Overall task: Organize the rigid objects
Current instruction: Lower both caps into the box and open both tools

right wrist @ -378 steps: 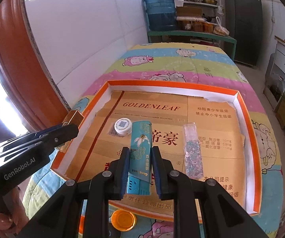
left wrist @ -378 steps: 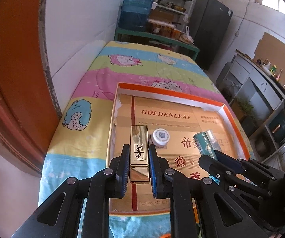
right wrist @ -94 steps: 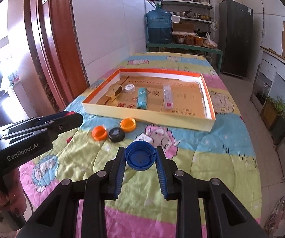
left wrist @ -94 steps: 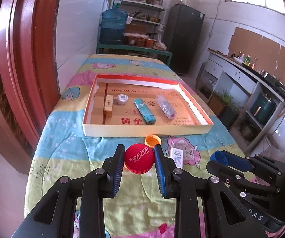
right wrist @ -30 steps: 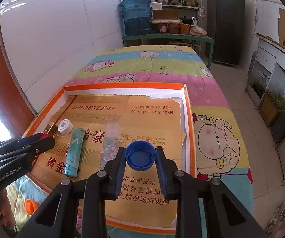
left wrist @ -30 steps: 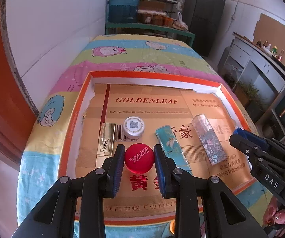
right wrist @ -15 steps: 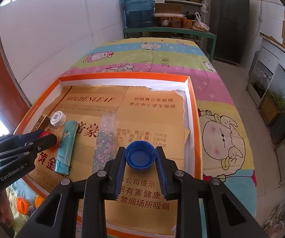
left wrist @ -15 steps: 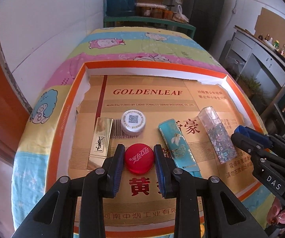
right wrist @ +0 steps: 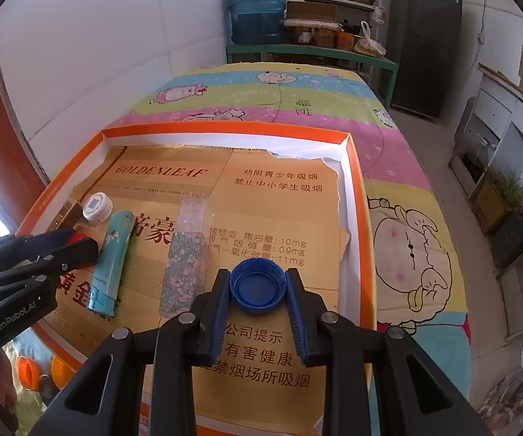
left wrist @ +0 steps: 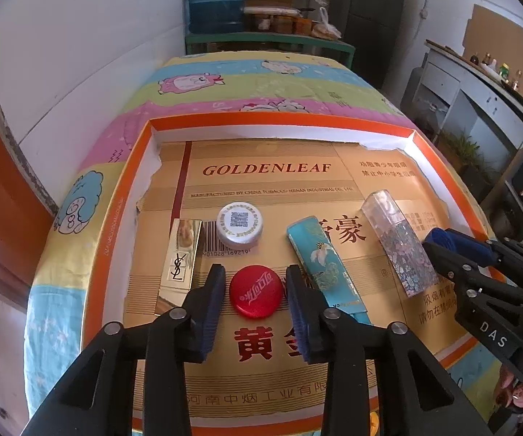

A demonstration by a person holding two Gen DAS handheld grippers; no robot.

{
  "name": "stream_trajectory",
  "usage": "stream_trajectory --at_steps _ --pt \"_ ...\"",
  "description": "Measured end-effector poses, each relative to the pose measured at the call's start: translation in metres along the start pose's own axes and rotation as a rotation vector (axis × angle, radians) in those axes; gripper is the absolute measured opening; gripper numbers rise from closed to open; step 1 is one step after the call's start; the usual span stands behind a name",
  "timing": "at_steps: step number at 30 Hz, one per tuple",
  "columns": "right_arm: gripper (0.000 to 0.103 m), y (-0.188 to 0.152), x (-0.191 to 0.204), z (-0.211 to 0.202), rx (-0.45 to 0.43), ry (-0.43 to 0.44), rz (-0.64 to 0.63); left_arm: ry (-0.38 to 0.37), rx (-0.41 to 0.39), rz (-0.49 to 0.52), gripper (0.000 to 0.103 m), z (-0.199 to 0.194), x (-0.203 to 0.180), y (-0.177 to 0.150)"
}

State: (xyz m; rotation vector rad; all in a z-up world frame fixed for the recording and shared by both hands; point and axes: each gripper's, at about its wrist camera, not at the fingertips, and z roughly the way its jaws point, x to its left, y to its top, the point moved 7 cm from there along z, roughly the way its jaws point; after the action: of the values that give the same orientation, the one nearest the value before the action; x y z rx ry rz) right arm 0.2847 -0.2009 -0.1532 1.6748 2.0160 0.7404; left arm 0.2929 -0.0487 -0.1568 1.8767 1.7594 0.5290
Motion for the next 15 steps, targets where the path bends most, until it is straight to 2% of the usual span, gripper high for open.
stream_trajectory --at_steps 4,7,9,15 --pt "0.031 -0.001 0.002 -0.001 -0.007 -0.009 -0.012 -0.017 0.002 -0.008 0.043 -0.002 0.000 0.000" --pt "0.034 0.000 0.001 -0.002 -0.015 -0.013 -0.011 -0.020 -0.013 -0.010 0.043 -0.006 0.000 0.001" --pt "0.041 0.000 0.000 -0.003 -0.018 -0.020 -0.012 -0.021 -0.022 -0.010 0.043 -0.010 -0.001 0.002" --pt "0.042 0.000 -0.001 -0.006 -0.020 -0.022 -0.001 -0.011 -0.041 -0.003 0.043 -0.018 -0.002 0.003"
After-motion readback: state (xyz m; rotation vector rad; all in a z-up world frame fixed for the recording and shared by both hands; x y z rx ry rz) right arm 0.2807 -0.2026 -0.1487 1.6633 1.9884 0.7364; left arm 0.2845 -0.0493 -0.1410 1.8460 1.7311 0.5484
